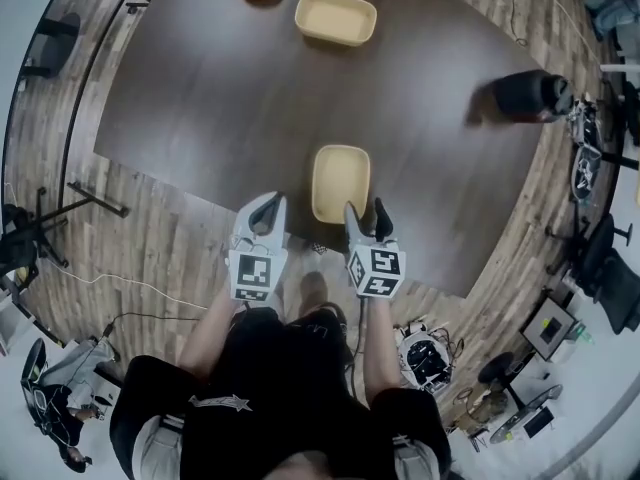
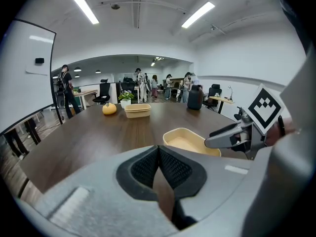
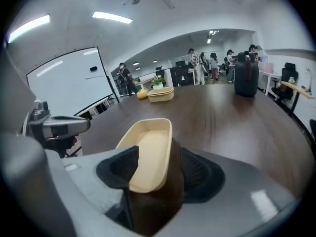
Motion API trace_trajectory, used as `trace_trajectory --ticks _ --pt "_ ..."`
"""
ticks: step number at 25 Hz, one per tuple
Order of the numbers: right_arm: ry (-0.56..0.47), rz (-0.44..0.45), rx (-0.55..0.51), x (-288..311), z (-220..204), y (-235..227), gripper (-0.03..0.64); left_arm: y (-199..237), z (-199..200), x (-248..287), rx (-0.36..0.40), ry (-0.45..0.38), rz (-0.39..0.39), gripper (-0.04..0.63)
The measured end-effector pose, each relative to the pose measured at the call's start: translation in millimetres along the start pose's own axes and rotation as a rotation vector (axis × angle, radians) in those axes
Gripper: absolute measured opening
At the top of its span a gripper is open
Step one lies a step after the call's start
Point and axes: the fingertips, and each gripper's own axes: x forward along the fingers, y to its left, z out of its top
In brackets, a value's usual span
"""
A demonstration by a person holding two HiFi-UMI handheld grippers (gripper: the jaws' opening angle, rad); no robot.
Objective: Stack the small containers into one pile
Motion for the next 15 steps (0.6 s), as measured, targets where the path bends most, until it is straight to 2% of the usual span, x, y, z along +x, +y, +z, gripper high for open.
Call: trace_trajectory --ticks 4,8,11,15 --pt "0.022 -0.011 0.011 8.3 -13.7 -5.3 0.254 -1.7 -13.9 5.0 0.0 0.013 -0.009 0.011" --pt "0.046 -0.052 0.003 6.5 -22.1 -14.8 0.113 -5.6 -16.6 5.4 0.0 0.021 -0.014 0.011" --pt "0.059 -0.067 0.002 8.9 -23.6 -14.9 0.057 -1.9 -15.5 6.1 0.002 0.021 -0.016 0.011" --pt "0.057 -0.079 -0.01 10.4 -17.2 -18.6 0.026 -1.0 -8.0 9.3 0.011 0.007 -0.013 0.011"
